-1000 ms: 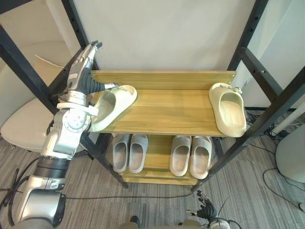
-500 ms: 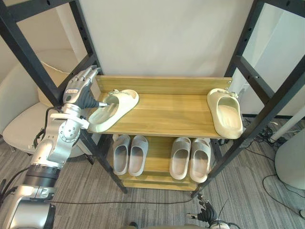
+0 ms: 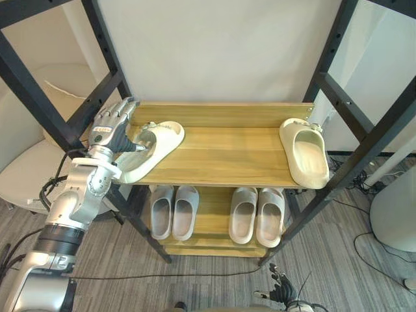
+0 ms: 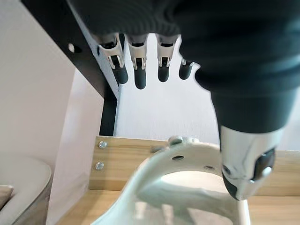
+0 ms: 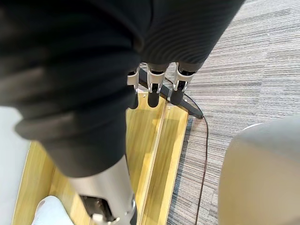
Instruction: Organize the slippers on the shoe rack
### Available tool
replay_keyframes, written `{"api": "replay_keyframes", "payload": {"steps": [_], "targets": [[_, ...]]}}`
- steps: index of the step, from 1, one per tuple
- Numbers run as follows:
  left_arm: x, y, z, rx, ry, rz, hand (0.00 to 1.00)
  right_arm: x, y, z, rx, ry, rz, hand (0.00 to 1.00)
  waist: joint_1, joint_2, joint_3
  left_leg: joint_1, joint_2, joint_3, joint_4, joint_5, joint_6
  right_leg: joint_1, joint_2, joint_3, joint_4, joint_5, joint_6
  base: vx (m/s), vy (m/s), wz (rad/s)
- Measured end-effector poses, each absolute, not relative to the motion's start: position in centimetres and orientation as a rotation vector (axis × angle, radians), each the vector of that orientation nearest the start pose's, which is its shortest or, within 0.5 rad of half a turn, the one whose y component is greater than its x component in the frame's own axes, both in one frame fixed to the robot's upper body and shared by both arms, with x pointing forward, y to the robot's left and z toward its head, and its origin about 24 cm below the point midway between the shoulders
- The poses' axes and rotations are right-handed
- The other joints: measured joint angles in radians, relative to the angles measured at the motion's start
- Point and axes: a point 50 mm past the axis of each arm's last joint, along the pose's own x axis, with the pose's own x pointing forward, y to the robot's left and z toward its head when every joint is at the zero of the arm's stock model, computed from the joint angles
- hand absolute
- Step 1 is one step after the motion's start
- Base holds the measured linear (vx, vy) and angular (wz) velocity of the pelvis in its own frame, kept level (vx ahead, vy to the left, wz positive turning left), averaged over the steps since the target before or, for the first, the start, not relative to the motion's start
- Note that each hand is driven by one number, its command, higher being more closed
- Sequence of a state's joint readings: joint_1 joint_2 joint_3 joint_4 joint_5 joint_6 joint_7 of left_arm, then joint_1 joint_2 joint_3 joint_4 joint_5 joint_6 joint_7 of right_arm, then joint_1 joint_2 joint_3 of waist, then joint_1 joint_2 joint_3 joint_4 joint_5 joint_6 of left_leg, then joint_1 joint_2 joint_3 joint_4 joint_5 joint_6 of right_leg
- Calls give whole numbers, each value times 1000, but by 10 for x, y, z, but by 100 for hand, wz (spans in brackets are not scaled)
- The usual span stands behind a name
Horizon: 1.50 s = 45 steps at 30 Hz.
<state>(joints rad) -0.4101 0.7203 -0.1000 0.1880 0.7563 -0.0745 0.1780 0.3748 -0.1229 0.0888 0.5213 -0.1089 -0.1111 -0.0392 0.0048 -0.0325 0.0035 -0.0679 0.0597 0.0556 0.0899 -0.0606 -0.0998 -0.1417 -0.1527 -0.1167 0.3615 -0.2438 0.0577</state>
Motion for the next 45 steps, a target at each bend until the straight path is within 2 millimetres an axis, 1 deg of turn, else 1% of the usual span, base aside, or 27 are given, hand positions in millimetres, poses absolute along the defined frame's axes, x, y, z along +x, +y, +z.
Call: {"api": "replay_keyframes", "payload": {"steps": [7,12,17,19,21,24,26,29,32,36,45], "targets": [[320,244,170,1488,-400,221,0,98,-182,-113,-216,735,-1,0,-3,-2,0,-1,15,30,0,-2,-2,-12,15,23,-17,19,-4,-5,-10,-14],[325,234,178,1440,-445,251,0,98,-182,-113,-214,734,-2,0,-5,-8,4,-4,18,47,-1,-2,-1,-25,20,39,-20,26,-5,-14,-5,-9],[330,222,183,1421,-486,236,0,97,-181,-113,-201,734,-8,0,-12,-13,9,-17,21,49,1,-2,-2,-35,27,45,-30,36,-4,3,-4,-3],[336,215,185,1419,-493,220,0,101,-181,-109,-183,711,-18,0,-16,-17,16,-18,21,53,1,-2,-1,-35,28,49,-35,41,-2,14,-1,-4],[339,213,187,1409,-499,223,0,103,-181,-108,-182,699,-19,0,-18,-19,21,-18,22,59,1,-2,-1,-36,29,54,-37,45,-2,5,2,-8],[343,208,187,1403,-500,212,0,103,-181,-108,-178,700,-21,0,-19,-19,29,-17,21,70,1,-4,2,-41,30,69,-37,47,0,-3,9,-12],[346,203,181,1420,-488,175,0,103,-181,-108,-176,700,-22,0,-25,-20,44,-17,21,75,5,-6,4,-43,30,74,-36,49,1,-8,0,-8],[350,203,180,1445,-474,169,0,103,-181,-108,-176,697,-23,0,-25,-22,62,-23,25,88,25,-19,2,-51,31,85,-35,50,0,-26,7,-14],[352,206,178,1448,-452,171,0,104,-181,-106,-175,690,-24,0,-32,-21,64,-34,31,99,37,-27,3,-63,34,96,-35,52,0,5,2,-13],[355,204,191,1449,-483,194,0,108,-180,-101,-174,657,-26,0,-32,-21,76,-38,31,99,45,-30,4,-65,33,99,-32,55,1,5,-1,-1],[355,209,195,1460,-483,212,0,106,-177,-102,-174,664,-12,0,-31,-15,82,-37,30,78,62,-38,6,-41,28,77,-34,52,2,-14,1,8]]}}
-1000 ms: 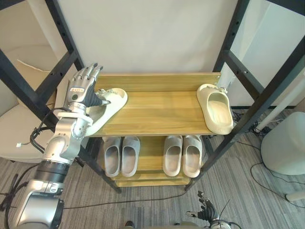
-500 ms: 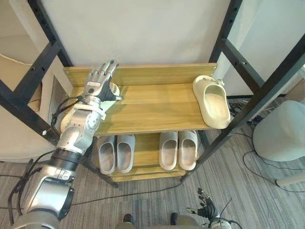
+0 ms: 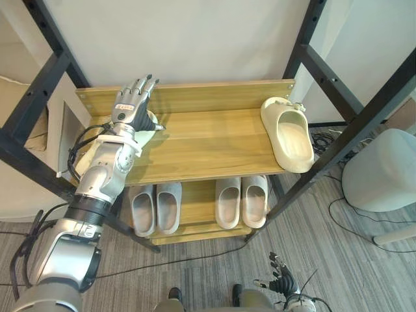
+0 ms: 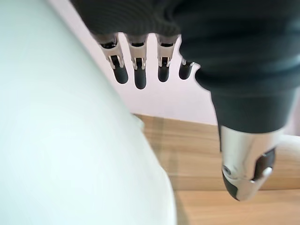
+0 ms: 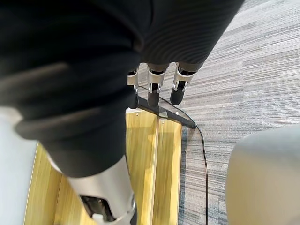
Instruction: Organize the slippers on the shoe rack
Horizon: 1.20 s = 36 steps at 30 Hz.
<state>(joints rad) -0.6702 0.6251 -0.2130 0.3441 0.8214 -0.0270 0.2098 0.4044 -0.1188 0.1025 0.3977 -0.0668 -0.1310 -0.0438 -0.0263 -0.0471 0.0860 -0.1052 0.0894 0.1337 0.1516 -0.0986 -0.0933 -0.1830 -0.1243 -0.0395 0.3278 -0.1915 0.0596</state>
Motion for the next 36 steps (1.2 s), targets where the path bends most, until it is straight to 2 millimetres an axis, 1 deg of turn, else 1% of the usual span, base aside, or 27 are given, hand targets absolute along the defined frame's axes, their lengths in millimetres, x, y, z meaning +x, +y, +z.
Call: {"api": "replay_keyframes", "payload": {"steps": [2,8,10,13,15,20,24,28,36], "targets": [[354,213,199,1475,-483,228,0,105,-177,-102,-174,666,-7,0,0,3,2,0,-2,-7,2,0,0,3,-2,-7,4,-4,1,-24,-8,10],[344,228,225,1476,-534,334,0,105,-173,-103,-174,668,14,0,6,5,4,2,-11,-15,3,0,0,4,-6,-13,22,-18,3,4,-7,5],[343,228,227,1476,-539,338,0,105,-173,-103,-174,668,14,0,6,5,4,2,-13,-18,4,0,0,5,-12,-18,26,-21,3,13,4,7],[340,230,225,1471,-538,343,0,105,-172,-103,-176,672,18,0,6,6,4,3,-18,-34,6,0,0,10,-19,-32,39,-33,4,9,-15,17],[335,235,223,1461,-532,358,0,105,-172,-103,-181,671,21,0,11,5,4,3,-18,-37,6,0,0,10,-20,-35,45,-37,3,-2,-11,5],[334,236,220,1448,-519,356,0,104,-172,-105,-186,680,27,0,11,5,3,7,-31,-53,9,1,0,13,-33,-49,71,-54,2,-14,-7,10],[330,234,221,1466,-537,361,0,104,-174,-104,-193,679,28,0,11,6,3,9,-31,-58,9,1,-1,19,-33,-57,70,-55,1,-4,-10,3],[328,239,211,1489,-503,359,0,104,-174,-105,-193,681,29,0,13,6,2,10,-30,-59,9,1,-1,21,-33,-58,71,-55,1,0,0,0],[325,244,205,1527,-479,365,0,104,-174,-106,-193,686,29,0,14,6,0,19,-31,-60,6,2,-2,30,-33,-60,70,-56,1,0,0,0]]}}
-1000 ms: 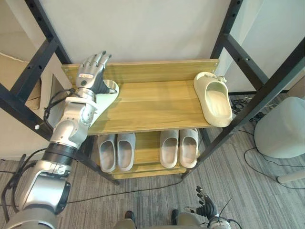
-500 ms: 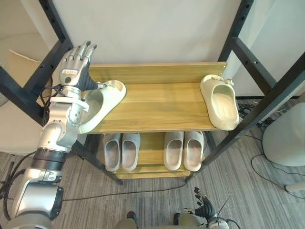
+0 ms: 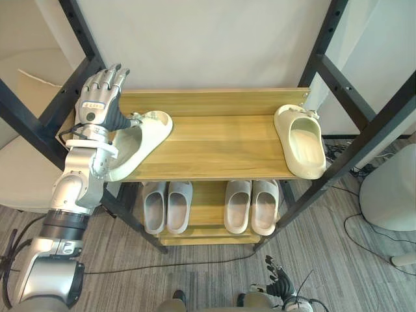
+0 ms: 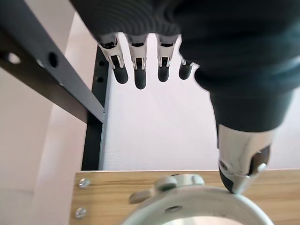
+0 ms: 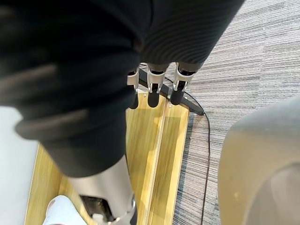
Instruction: Organize the slippers on the shoe rack
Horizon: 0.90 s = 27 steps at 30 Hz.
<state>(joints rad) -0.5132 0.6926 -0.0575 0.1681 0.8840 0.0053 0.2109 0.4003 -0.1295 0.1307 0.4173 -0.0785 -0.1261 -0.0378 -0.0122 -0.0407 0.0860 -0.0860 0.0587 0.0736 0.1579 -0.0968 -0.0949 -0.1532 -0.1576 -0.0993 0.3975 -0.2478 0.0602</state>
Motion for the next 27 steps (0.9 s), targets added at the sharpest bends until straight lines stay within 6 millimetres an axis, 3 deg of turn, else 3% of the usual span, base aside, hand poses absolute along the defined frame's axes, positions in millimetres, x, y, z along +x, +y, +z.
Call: {"api": "replay_keyframes", "payload": {"steps": [15,27], "targets": [[321,250,188,1573,-421,340,0,100,-175,-110,-195,712,30,0,1,9,-24,0,0,0,-2,1,-1,0,0,-1,-1,0,0,0,0,0],[319,258,193,1541,-409,384,0,100,-175,-110,-195,712,31,0,1,10,-46,1,-1,-1,-6,4,-2,0,0,-2,-1,0,0,0,0,0]]}}
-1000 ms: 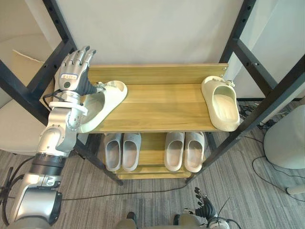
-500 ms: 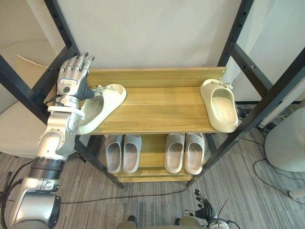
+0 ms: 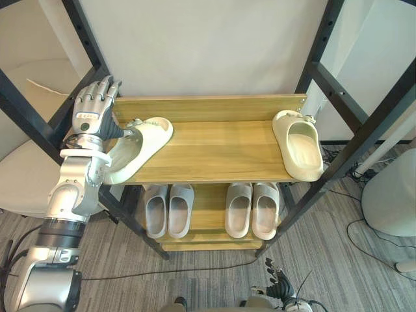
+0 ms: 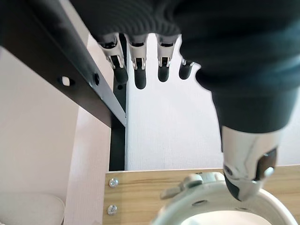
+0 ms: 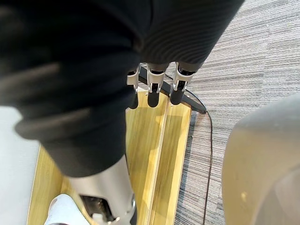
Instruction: Organize the slippers on the shoe rack
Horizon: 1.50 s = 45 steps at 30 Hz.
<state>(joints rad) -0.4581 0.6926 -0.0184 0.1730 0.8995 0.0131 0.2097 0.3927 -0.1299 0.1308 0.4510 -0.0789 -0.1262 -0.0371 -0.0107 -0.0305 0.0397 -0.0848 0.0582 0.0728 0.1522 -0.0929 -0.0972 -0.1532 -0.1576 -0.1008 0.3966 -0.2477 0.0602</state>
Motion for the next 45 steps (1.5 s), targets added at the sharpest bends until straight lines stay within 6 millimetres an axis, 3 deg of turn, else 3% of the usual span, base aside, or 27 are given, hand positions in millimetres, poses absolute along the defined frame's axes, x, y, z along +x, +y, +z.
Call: {"api": "replay_keyframes", "payload": {"steps": [38,45], "targets": [[320,276,174,1548,-277,373,0,100,-174,-110,-186,713,42,0,-1,-6,-7,-4,19,52,-36,14,-5,-50,19,45,-9,12,-8,1,-5,-3],[325,271,187,1539,-320,395,0,102,-175,-108,-184,701,36,0,-3,-12,6,-18,22,55,-28,14,-4,-58,22,53,-17,24,-6,0,-1,-1]]}}
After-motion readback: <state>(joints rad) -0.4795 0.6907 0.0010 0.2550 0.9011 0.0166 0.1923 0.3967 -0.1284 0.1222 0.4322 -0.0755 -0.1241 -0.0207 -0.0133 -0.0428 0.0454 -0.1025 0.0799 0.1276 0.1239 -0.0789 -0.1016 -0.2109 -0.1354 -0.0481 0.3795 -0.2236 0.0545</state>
